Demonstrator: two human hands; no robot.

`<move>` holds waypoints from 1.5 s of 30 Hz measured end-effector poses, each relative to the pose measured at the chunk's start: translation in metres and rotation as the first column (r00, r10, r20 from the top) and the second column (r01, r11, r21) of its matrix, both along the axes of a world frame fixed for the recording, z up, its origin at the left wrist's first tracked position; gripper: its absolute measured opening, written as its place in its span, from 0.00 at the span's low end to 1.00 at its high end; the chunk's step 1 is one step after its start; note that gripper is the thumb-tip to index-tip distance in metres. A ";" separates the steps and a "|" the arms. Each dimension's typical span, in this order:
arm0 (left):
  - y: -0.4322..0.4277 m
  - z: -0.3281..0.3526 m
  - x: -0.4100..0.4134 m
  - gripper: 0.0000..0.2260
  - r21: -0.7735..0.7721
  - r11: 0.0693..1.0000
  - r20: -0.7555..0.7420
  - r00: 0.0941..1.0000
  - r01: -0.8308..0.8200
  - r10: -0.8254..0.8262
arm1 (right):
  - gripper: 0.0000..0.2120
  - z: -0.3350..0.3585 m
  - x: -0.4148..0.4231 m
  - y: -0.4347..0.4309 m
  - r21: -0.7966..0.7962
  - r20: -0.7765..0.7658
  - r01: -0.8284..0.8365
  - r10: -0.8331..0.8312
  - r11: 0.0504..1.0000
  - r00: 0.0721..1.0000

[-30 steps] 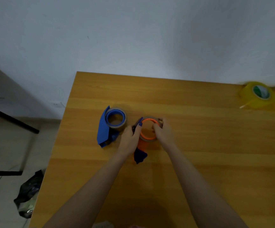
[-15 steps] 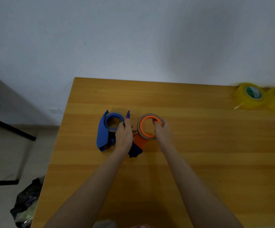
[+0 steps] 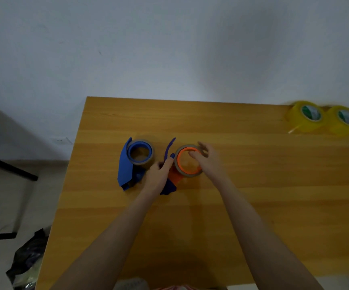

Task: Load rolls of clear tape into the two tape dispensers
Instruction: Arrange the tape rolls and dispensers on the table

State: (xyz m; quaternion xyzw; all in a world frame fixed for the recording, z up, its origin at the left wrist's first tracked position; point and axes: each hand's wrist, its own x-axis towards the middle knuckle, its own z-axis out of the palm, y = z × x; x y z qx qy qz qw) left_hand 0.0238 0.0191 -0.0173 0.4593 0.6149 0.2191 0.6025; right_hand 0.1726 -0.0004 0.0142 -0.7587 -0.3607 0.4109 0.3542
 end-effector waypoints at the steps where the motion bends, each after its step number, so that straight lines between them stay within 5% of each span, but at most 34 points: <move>1: 0.000 -0.001 -0.001 0.20 0.018 1.000 -0.013 1.000 0.016 -0.016 | 0.28 0.004 0.004 0.000 0.024 0.041 -0.103 0.102 0.994 0.994; 5: -0.002 0.001 0.001 0.22 0.042 0.999 -0.021 1.000 0.009 -0.008 | 0.37 0.017 0.005 0.001 -0.029 0.212 -0.419 0.415 0.908 0.885; 13: -0.002 0.001 0.001 0.23 0.067 0.997 -0.139 0.990 0.032 -0.022 | 0.49 0.012 -0.017 -0.006 -0.296 0.548 -0.472 0.553 0.830 0.628; 19: -0.003 -0.004 -0.008 0.24 -0.045 0.997 -0.166 0.984 0.055 -0.062 | 0.48 0.010 -0.017 -0.007 -0.169 0.465 -0.438 0.464 0.883 0.754; 24: -0.006 -0.002 -0.002 0.22 -0.039 0.993 -0.249 0.961 0.111 -0.117 | 0.45 0.011 -0.012 -0.012 -0.128 0.475 -0.454 0.457 0.882 0.752; 30: -0.013 -0.012 -0.006 0.24 0.010 0.977 -0.377 0.905 0.215 -0.195 | 0.46 0.007 0.006 -0.012 0.007 0.366 -0.233 0.214 0.973 0.906; 33: -0.014 -0.009 -0.008 0.24 0.085 0.955 -0.477 0.853 0.284 -0.211 | 0.47 0.004 0.014 -0.009 -0.030 0.364 -0.199 0.196 0.980 0.910; 37: -0.012 0.006 -0.004 0.10 0.027 0.915 -0.577 0.753 0.403 -0.315 | 0.51 -0.002 0.012 0.012 -0.117 0.421 -0.195 0.226 0.974 0.878; 39: -0.009 0.005 -0.005 0.11 -0.029 0.892 -0.636 0.680 0.452 -0.365 | 0.51 -0.002 0.009 0.028 -0.152 0.455 -0.197 0.245 0.969 0.856; 45: 0.005 0.005 -0.010 0.14 -0.003 0.845 -0.638 0.649 0.535 -0.413 | 0.49 -0.005 0.002 0.084 -0.169 0.537 -0.316 0.356 0.934 0.765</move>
